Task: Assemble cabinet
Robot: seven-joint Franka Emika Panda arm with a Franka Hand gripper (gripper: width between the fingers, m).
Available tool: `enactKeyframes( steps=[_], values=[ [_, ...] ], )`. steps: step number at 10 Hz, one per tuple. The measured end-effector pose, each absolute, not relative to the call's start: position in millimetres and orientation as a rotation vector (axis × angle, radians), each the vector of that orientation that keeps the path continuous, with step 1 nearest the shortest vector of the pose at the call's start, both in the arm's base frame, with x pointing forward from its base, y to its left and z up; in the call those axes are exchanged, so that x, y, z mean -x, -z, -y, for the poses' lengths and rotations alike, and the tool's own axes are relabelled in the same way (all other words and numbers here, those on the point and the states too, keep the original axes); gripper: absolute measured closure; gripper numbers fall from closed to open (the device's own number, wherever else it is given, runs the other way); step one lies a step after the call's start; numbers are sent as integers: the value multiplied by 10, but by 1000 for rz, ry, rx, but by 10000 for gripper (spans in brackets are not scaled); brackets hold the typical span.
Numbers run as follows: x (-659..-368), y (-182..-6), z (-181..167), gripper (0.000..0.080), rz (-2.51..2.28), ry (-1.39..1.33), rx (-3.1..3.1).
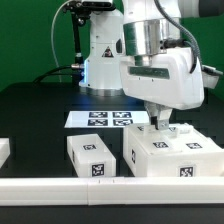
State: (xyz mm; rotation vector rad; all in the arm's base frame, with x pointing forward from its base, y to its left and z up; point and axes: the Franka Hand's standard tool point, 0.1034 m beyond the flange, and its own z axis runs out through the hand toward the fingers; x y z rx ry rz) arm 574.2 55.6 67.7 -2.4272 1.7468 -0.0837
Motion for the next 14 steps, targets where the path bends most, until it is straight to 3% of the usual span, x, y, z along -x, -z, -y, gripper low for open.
enactKeyframes(
  steps=[10, 12, 13, 14],
  values=[
    [-5842, -690, -552, 730, -1755, 62, 2424],
    [-5824, -857, -568, 345, -1727, 68, 2417],
    [-5752, -911, -623, 345, -1717, 60, 2417],
    [-5686, -952, -671, 207, -1710, 52, 2418]
  ],
)
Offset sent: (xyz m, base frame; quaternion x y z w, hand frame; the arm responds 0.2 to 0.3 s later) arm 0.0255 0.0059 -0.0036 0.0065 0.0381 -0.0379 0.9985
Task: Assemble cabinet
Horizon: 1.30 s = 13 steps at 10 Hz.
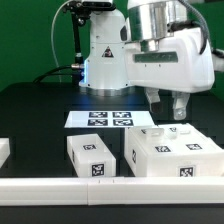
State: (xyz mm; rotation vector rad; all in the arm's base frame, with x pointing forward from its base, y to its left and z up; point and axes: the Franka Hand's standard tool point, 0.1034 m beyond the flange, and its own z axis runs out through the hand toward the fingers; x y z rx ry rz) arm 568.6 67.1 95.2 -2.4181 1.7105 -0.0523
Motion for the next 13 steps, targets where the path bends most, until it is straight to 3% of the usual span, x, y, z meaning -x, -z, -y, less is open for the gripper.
enactKeyframes(
  steps=[1, 2, 3, 9, 12, 13],
  values=[
    [-5690, -934, -653, 80, -1714, 53, 2419],
    [-5689, -917, -648, 80, -1715, 51, 2421],
    [-5688, -916, -650, 16, -1715, 51, 2421],
    [-5453, -960, -826, 2, -1304, 166, 2669],
    [-5447, -942, -820, 2, -1266, 168, 2691],
    [-5451, -943, -757, 2, -1058, 238, 2789]
  ],
)
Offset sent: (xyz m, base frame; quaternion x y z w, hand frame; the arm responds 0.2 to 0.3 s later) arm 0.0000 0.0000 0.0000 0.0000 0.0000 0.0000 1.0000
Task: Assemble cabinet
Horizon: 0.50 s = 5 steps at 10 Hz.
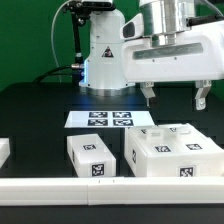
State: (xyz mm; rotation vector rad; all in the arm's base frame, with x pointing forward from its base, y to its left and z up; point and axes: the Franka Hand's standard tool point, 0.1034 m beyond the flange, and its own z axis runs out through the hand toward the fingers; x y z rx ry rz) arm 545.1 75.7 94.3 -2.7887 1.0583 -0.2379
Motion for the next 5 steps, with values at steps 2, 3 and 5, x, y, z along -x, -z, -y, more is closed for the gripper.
enactKeyframes(
  steps=[2, 3, 5],
  values=[
    [-5327, -876, -497, 2, -608, 364, 2967],
    [-5299, -839, -476, 2, -437, 387, 3016],
    [-5291, -821, -474, 2, -299, 405, 3050]
  ],
)
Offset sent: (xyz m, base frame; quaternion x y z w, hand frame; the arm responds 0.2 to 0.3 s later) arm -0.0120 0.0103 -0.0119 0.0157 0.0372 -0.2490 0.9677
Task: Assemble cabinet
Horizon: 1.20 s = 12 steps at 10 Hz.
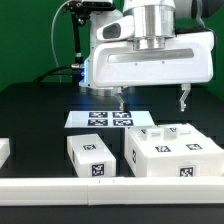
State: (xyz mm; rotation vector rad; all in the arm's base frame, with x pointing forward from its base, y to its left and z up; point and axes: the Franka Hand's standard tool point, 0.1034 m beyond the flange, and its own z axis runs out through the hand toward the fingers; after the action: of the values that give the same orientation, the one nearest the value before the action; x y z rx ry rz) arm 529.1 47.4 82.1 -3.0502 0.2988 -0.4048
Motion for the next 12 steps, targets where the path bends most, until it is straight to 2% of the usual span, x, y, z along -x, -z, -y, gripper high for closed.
enactKeyframes(
  steps=[3, 5, 7, 10, 12],
  values=[
    [-5296, -814, -460, 2, -41, 409, 3096],
    [-5157, -711, -430, 2, 225, 411, 3119],
    [-5089, -640, -493, 2, 301, 430, 3125],
    [-5092, -631, -476, 2, 290, 429, 3127],
    [-5021, -453, -545, 2, 230, 404, 3134]
  ],
)
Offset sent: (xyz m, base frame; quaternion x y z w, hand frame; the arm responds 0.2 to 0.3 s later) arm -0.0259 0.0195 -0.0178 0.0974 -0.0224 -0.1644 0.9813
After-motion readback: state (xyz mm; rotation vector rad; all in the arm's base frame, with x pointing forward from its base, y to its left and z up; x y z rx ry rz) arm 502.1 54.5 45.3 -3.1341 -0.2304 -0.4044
